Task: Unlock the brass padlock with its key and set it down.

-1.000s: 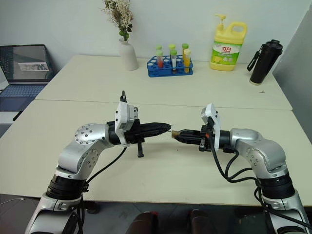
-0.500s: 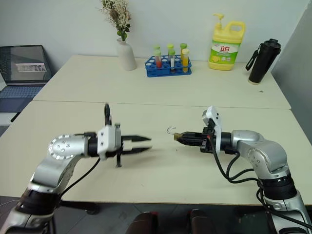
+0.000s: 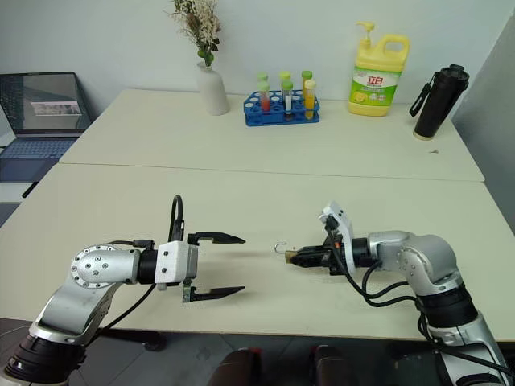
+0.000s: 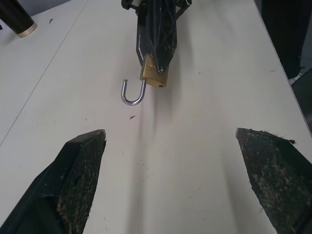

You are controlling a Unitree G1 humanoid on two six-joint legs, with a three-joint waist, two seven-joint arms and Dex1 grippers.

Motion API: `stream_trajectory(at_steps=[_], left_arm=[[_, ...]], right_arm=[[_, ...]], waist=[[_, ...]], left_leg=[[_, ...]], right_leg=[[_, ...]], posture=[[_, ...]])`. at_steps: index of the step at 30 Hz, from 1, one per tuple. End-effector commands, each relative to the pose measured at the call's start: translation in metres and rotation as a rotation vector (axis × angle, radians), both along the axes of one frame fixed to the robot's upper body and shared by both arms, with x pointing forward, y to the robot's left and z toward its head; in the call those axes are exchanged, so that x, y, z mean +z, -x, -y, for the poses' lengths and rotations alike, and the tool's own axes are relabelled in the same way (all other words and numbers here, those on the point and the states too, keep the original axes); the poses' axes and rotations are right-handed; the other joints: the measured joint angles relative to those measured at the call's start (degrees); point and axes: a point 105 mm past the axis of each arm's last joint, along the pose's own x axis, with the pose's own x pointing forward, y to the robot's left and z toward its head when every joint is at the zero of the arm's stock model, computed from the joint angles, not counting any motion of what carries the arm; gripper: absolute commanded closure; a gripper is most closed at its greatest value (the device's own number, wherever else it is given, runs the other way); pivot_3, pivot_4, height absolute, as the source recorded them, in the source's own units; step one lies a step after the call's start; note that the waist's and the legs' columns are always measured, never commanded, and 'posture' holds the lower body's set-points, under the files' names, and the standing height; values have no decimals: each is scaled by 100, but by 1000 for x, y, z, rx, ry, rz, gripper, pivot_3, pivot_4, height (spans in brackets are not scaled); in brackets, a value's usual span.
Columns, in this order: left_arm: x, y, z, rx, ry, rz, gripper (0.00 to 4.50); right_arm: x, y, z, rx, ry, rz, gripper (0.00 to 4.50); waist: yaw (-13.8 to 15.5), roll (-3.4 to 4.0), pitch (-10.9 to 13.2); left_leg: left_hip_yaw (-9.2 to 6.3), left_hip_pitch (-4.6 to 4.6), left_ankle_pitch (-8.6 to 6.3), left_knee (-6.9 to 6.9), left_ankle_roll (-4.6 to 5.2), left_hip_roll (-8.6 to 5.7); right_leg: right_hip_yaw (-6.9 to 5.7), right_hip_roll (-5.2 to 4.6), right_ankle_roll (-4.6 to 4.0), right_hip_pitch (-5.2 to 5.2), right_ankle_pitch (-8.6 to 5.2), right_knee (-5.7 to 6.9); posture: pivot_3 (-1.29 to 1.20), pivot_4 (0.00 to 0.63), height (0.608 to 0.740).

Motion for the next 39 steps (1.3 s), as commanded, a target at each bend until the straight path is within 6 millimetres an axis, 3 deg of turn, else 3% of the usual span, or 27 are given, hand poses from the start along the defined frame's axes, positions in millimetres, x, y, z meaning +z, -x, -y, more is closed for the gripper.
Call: stream_trajectory(at_steps=[1,12,16,24,29,34,39], left_arm=[[7,5,6,-25,-1,59,0],[6,3,10,-13,6,65,0],[6,2,14,-18,13,70,0],[7,-2,9,29,34,57,0],[9,-6,-3,137,71,-8,0],[10,-9,-17,245,60,-42,0],[5,2,-21,197,4,-80,0]], right_arm=[[1,-14,-5,-46,10,-7,4353],[-23,-31,0,-147,126,-101,4353],[-30,-30,9,-167,179,-117,2931],[-23,-24,41,-188,240,-53,142],[-12,-9,54,-14,330,245,38],[23,-18,54,2,233,532,38],[25,0,60,163,262,681,38]], waist=[[-9,0,0],[-40,1,0],[-44,1,-1],[19,-1,-3],[35,-2,-3],[-56,-2,-1],[-102,0,0]], left_leg=[[1,0,0,0,0,-1],[1,-4,0,0,0,-3],[-2,-5,0,0,0,-3],[-2,-3,0,8,0,-13],[0,-5,0,8,0,-16],[3,-5,0,6,0,-2],[-5,-3,0,0,0,3]], right_leg=[[0,2,0,-2,0,1],[1,5,0,-3,1,1],[-1,5,0,-2,1,2],[-3,2,4,5,2,0],[-4,-2,12,4,-2,-4],[-1,-2,13,-3,-3,0],[-4,2,8,-2,-6,0]], posture=[[0,150,740],[0,150,740],[0,150,740],[0,150,740],[0,150,740],[0,150,740],[0,150,740]])
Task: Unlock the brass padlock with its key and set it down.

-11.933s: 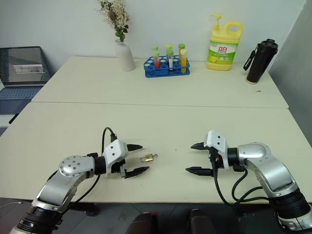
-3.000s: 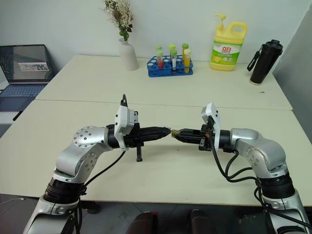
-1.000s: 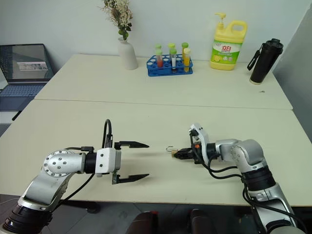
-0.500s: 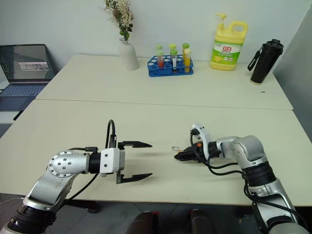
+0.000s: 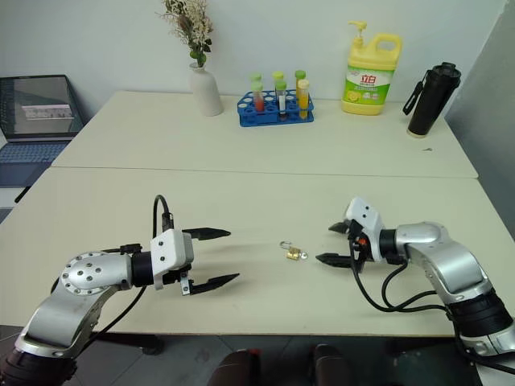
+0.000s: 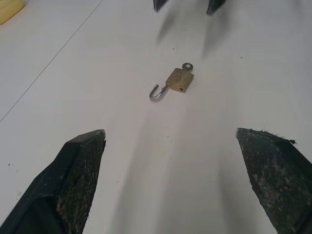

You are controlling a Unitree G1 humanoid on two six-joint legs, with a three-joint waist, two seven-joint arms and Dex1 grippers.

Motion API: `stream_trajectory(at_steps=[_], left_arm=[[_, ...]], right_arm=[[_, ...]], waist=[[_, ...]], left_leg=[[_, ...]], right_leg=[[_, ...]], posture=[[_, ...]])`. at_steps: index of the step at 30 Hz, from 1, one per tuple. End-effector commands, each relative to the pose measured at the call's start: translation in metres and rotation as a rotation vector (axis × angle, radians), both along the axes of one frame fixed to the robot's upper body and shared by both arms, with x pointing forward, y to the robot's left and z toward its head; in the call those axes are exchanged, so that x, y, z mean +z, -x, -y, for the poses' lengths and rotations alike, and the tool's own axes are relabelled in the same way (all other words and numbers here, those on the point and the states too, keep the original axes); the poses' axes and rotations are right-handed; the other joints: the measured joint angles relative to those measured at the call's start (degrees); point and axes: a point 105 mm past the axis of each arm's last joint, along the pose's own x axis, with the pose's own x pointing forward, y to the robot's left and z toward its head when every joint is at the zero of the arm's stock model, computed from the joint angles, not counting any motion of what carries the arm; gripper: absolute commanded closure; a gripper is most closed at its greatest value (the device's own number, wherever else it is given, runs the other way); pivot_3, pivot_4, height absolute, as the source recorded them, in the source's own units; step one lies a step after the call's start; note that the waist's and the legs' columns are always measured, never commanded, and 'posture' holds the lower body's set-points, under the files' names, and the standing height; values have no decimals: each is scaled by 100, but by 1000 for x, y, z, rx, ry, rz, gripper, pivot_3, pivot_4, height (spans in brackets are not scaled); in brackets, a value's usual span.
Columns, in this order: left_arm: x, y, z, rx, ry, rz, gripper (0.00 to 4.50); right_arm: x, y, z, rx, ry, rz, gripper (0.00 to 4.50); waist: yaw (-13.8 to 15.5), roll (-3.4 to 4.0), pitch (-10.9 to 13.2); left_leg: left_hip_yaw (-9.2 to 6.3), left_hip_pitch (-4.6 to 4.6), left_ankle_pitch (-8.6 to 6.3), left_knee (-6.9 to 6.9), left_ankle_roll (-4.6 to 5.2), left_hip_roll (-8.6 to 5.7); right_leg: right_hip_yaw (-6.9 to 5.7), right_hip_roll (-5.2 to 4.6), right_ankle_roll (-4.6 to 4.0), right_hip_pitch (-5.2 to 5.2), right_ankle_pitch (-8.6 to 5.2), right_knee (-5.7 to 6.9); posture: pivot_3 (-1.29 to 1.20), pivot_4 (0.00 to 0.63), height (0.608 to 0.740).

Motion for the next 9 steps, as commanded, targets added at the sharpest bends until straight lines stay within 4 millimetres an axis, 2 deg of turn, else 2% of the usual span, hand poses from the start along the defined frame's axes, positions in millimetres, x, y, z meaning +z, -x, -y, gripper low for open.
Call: stream_trajectory(at_steps=[1,9], left_arm=[[8,7,0,-48,-21,19,0],[13,11,6,-128,-6,-34,0]], right_arm=[[10,13,2,120,54,108,38],[13,12,2,137,60,131,38]], waist=[[1,1,1],[-3,1,1]], left_leg=[[0,0,0,-1,0,-1],[8,3,0,6,-1,-5]], right_leg=[[1,-2,-1,0,-1,-1],[2,-4,2,3,2,3]], posture=[[0,150,740],[0,150,740]])
